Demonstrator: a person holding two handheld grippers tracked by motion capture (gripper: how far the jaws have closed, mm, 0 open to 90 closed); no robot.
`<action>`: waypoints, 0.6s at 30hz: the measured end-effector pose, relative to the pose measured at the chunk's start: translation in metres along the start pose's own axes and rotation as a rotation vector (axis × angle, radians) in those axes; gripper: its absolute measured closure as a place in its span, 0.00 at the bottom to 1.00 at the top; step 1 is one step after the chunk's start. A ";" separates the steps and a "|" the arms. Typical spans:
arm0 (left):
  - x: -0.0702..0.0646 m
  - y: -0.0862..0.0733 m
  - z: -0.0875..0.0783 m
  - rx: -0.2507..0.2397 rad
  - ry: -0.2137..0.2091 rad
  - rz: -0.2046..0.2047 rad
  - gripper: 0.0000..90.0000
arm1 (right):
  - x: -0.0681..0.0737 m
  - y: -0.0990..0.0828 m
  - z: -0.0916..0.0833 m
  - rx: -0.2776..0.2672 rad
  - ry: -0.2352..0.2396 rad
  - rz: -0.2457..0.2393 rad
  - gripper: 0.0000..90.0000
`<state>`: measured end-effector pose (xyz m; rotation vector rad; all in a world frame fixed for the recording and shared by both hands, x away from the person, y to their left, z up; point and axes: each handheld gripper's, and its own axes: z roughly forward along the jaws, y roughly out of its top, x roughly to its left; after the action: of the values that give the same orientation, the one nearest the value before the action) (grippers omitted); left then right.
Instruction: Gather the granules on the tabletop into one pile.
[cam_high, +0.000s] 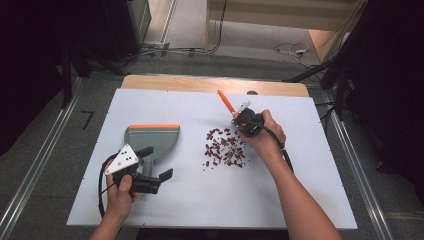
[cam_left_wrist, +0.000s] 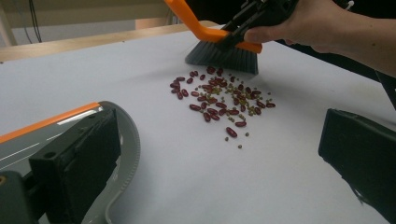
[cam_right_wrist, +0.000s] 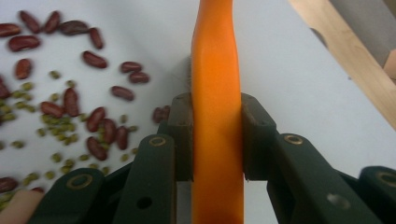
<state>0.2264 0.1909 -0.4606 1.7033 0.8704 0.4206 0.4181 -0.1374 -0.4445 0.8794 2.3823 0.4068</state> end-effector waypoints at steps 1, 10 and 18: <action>0.000 0.000 0.000 0.000 0.000 0.000 0.00 | 0.004 0.000 -0.001 0.007 0.013 -0.006 0.77; -0.001 0.001 0.001 -0.002 -0.002 0.001 0.00 | 0.019 -0.014 -0.017 -0.021 0.127 -0.014 0.77; -0.003 0.001 0.002 0.002 -0.002 0.001 0.00 | 0.027 -0.019 -0.034 -0.044 0.166 -0.068 0.77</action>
<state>0.2261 0.1877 -0.4599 1.7059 0.8685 0.4187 0.3710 -0.1361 -0.4372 0.7688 2.5360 0.5216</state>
